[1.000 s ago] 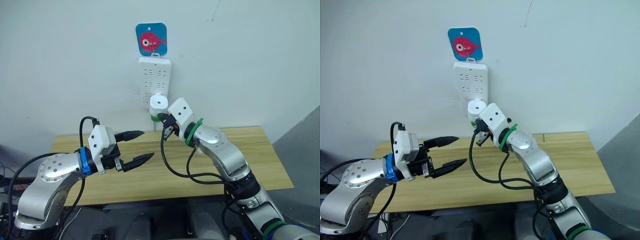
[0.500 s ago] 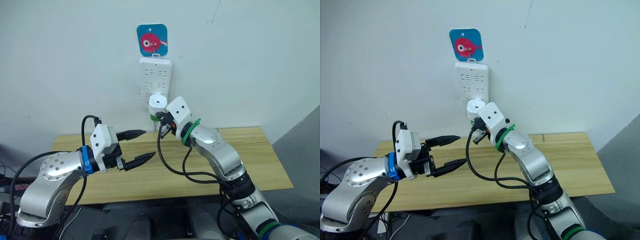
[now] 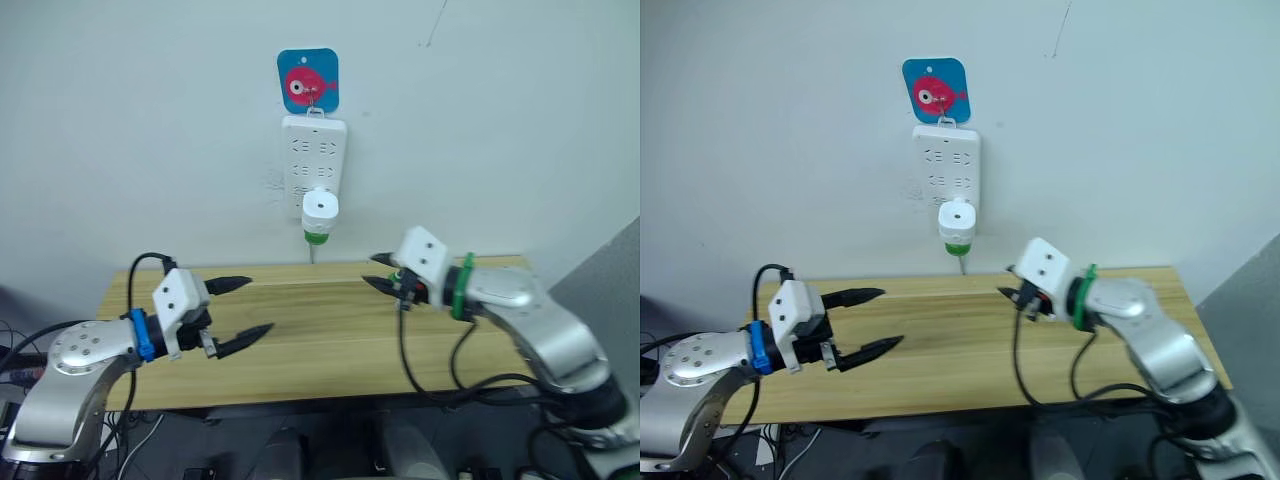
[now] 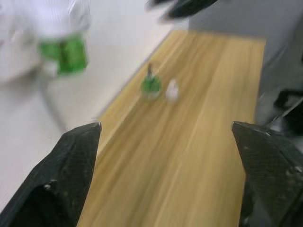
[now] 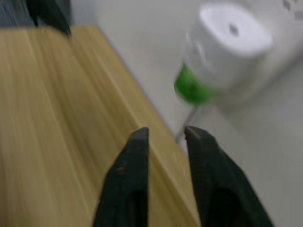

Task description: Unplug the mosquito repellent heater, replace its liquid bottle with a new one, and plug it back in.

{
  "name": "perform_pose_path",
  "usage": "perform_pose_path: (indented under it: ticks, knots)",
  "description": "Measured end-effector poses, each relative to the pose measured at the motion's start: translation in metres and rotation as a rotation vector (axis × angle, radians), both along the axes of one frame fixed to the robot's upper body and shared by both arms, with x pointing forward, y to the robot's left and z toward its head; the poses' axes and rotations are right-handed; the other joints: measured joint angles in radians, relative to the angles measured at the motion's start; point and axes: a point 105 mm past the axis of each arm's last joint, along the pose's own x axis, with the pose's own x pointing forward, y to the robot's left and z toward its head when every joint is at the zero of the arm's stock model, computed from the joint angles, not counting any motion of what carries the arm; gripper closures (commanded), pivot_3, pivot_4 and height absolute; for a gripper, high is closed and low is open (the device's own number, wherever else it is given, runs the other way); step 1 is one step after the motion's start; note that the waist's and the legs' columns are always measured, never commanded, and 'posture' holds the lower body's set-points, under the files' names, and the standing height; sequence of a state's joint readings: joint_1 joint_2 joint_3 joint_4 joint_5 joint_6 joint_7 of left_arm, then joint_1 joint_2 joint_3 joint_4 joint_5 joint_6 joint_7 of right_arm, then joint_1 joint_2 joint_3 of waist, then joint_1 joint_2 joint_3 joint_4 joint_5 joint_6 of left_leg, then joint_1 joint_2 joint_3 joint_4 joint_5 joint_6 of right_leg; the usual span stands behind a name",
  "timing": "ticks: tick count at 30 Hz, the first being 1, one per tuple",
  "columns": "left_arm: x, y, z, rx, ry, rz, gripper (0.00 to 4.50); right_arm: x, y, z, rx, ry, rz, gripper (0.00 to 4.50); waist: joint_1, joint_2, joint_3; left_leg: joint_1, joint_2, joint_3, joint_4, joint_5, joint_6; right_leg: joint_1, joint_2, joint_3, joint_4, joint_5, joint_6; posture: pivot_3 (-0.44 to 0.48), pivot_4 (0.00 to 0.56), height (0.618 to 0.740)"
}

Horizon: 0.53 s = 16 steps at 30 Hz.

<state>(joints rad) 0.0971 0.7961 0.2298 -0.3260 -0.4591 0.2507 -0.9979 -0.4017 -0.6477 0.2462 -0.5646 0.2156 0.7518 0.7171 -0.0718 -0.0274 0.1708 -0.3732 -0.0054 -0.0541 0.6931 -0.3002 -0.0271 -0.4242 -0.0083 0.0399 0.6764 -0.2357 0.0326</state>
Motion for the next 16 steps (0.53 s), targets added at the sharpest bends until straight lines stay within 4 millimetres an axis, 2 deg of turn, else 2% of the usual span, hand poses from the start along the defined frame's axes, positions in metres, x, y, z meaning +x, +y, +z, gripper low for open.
perform_pose_path:
  ticks: [2,6,8,11,16]
  knots:
    - [-0.001,0.013,-0.004,0.037,0.009,0.021,0.00,-0.007,-0.021,0.001,-0.043,0.026,0.002,1.42,0.006,-0.001,-0.001,0.002,0.000,0.001,0.000,0.000,0.000,0.001,0.002,0.001,0.000,-0.001,0.002,-0.020,0.085,0.730]
    - [-0.011,0.022,-0.016,0.112,0.046,-0.013,0.00,-0.014,-0.068,-0.001,-0.162,0.059,-0.027,0.03,0.017,-0.001,-0.002,0.005,0.000,0.005,-0.002,0.000,0.001,0.003,0.002,0.002,-0.002,-0.002,0.003,0.009,0.078,0.730]
    - [-0.008,0.028,-0.019,0.185,0.024,0.011,0.00,-0.018,-0.091,-0.004,-0.249,0.076,-0.016,0.01,0.028,-0.002,-0.003,0.006,0.000,0.006,-0.002,0.000,0.001,0.005,0.002,0.002,-0.003,-0.002,0.003,0.013,0.077,0.730]
    - [-0.002,0.037,-0.022,0.269,0.006,0.049,0.00,-0.025,-0.111,-0.007,-0.337,0.092,0.013,0.01,0.037,-0.001,-0.006,0.006,0.001,0.008,-0.002,0.000,0.001,0.005,0.001,0.002,-0.003,-0.002,0.003,0.019,0.072,0.730]
    - [0.000,0.047,-0.025,0.332,0.004,0.071,0.00,-0.031,-0.127,-0.003,-0.389,0.098,0.041,0.01,0.040,-0.001,-0.011,0.007,0.002,0.011,-0.003,0.000,0.001,0.004,0.001,0.003,-0.003,-0.002,0.003,0.021,0.065,0.730]
